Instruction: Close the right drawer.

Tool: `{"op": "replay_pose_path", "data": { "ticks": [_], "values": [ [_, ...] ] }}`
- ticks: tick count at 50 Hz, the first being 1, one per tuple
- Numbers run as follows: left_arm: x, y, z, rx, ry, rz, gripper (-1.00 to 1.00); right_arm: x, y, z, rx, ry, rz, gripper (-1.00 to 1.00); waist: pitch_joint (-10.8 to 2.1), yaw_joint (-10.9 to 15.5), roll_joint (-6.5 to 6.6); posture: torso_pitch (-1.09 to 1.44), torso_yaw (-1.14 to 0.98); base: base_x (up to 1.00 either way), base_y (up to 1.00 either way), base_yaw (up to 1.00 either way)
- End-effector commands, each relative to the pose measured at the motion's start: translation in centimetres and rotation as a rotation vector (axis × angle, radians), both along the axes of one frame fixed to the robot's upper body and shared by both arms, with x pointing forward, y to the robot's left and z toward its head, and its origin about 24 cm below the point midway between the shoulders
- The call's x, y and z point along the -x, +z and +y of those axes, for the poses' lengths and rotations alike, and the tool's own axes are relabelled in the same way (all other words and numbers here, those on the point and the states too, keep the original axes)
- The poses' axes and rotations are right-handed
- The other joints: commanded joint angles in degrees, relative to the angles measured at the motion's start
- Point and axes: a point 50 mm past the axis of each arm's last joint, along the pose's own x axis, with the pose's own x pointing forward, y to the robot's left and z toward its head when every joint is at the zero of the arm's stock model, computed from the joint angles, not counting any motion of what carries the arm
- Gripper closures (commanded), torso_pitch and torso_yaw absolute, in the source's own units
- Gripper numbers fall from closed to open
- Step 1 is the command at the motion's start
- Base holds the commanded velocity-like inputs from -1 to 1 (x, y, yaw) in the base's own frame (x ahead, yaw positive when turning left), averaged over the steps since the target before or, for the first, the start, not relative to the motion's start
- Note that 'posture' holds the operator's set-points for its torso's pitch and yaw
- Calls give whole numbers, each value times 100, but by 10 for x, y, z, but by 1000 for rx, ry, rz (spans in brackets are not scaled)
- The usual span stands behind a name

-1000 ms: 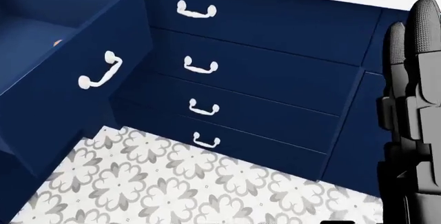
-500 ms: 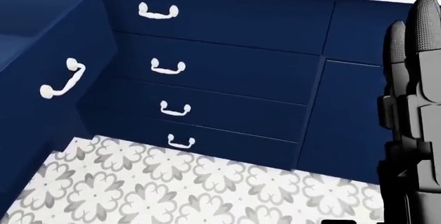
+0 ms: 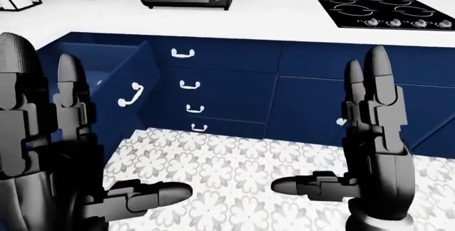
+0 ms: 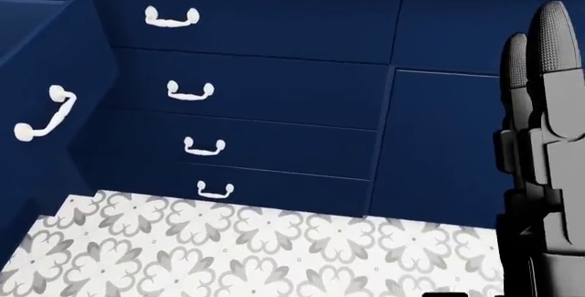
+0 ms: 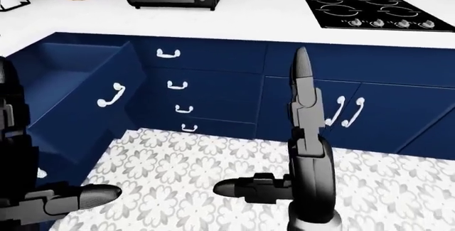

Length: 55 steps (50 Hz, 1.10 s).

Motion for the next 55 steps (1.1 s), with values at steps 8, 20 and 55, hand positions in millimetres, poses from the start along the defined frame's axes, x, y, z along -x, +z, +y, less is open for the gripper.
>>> {"op": "replay_pose_path", "data": {
  "ticks": [8,20,55],
  "values": [
    [8,10,-2,-9,-17,-78,-100,8,11,0,-3,0,-83,-100,-73,66,-358,0,0,0,0,-4],
    [8,10,-3,-7,-21,-73,-100,8,10,1,-5,12,-75,-100,-249,-50,-229,0,0,0,0,-1],
    [7,9,-4,-5,-21,-69,-100,8,11,3,-21,50,-55,-100,-71,-186,-396,0,0,0,22,0]
  ]
}}
